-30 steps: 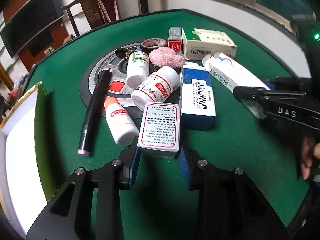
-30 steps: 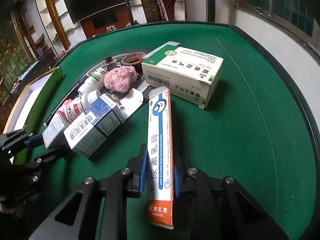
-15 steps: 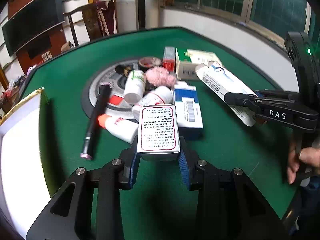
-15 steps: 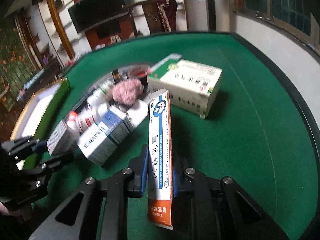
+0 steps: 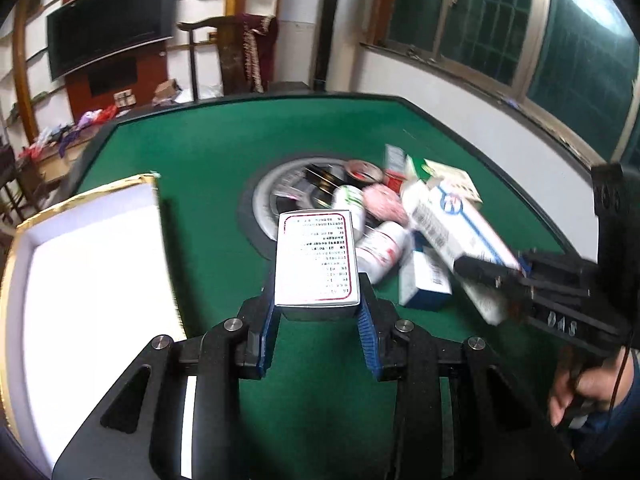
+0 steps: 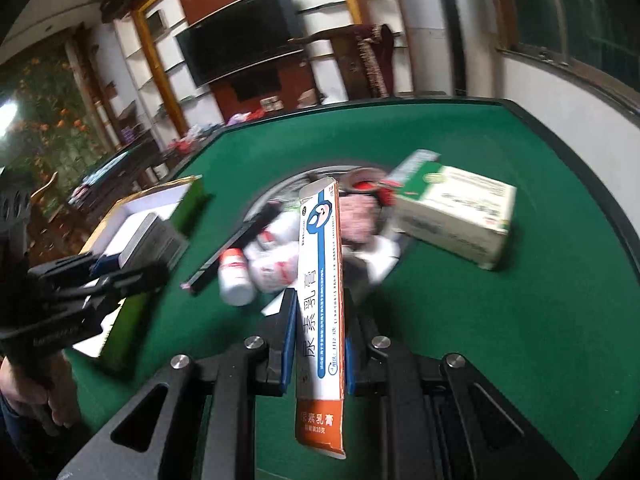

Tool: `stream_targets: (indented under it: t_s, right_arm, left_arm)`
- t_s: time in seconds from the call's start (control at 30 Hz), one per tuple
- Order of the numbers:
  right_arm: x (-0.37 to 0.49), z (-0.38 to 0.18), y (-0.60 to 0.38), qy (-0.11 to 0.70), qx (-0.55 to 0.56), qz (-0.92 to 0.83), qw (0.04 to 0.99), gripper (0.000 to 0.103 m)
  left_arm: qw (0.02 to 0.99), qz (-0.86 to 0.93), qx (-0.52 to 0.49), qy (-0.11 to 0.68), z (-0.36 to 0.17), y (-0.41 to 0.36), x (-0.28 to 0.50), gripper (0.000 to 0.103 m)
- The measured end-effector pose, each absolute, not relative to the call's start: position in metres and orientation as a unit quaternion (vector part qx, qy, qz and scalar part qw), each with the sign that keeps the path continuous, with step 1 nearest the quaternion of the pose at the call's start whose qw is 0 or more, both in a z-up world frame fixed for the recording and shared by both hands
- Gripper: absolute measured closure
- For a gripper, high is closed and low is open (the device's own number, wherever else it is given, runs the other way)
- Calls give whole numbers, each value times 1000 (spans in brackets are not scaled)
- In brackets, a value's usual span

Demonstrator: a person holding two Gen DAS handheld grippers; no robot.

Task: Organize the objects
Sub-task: 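Carry the white box into the tray with the left tool while the right tool carries the tube box there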

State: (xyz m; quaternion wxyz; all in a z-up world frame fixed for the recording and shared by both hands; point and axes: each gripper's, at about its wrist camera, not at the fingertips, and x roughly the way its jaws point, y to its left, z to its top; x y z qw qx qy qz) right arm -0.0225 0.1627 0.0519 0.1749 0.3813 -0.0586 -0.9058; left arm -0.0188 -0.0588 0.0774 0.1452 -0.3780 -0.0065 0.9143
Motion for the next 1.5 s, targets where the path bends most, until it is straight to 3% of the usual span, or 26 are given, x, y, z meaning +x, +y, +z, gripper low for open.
stream_targets:
  t_s: [0.5, 0.87, 1.03, 1.13, 1.5]
  right_arm:
    - [-40, 85, 11, 34, 387, -877, 282, 85]
    - [-86, 67, -95, 68, 439, -841, 308, 85]
    - [-111, 60, -140, 88, 452, -834, 303, 85]
    - [-129, 50, -156, 86, 465, -830, 297, 85]
    - [-173, 28, -166, 66, 492, -817, 292, 85]
  left_arm:
    - [40, 919, -381, -87, 87, -178, -38, 68]
    - [-63, 896, -421, -130, 67, -282, -62, 68]
    - [-60, 879, -449, -149, 44, -294, -82, 68]
    - [-79, 882, -449, -122, 38, -287, -84, 68]
    - [-87, 879, -449, -134, 27, -294, -86, 68]
